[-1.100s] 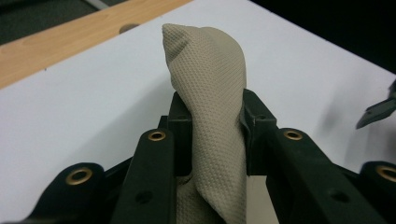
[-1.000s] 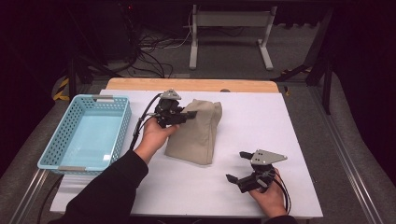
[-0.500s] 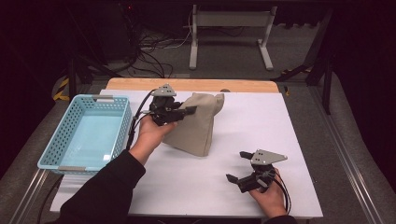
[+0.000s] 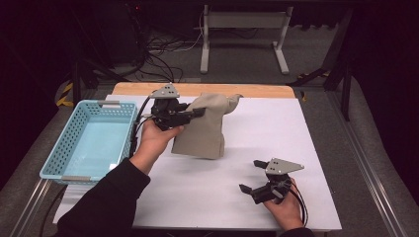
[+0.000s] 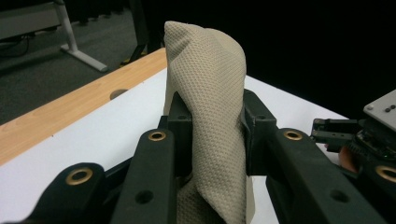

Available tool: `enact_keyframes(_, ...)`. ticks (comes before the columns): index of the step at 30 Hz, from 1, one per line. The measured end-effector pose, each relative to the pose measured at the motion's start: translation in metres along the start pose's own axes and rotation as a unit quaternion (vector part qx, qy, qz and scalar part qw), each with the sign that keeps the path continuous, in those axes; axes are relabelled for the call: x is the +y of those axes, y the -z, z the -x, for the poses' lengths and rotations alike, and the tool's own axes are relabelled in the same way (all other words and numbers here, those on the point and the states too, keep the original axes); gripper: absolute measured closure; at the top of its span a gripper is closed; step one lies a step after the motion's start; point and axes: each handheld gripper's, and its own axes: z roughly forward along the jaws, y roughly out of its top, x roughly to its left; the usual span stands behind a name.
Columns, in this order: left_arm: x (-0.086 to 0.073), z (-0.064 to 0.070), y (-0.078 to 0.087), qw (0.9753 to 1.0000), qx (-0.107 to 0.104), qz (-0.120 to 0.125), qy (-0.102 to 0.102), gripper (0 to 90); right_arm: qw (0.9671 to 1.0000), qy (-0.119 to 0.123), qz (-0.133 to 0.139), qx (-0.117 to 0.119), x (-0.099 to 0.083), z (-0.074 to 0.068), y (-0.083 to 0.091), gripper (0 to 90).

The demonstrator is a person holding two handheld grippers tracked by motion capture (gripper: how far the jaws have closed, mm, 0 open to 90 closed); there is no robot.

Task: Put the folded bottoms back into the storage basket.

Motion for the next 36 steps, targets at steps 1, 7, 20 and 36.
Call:
enact_keyframes(1,0.001,0.001,0.002,1.0,0.0,0.001,-0.002,70.7,1.0,0.0,0.0,0.0,0.0,0.0,0.0,0.5)
enact_keyframes(7,0.007,0.003,0.012,0.9999,0.001,0.011,-0.008,70.7,1.0,0.0,0.0,0.0,0.0,0.0,0.0,0.5)
enact_keyframes(20,0.014,0.005,0.03,0.9995,0.003,0.023,-0.023,70.7,1.0,0.0,0.0,0.0,0.0,0.0,0.0,0.5)
enact_keyframes(36,0.019,0.002,0.051,0.9988,0.017,0.026,-0.037,70.6,1.0,-0.001,0.005,0.003,0.0,0.0,0.001,0.4)
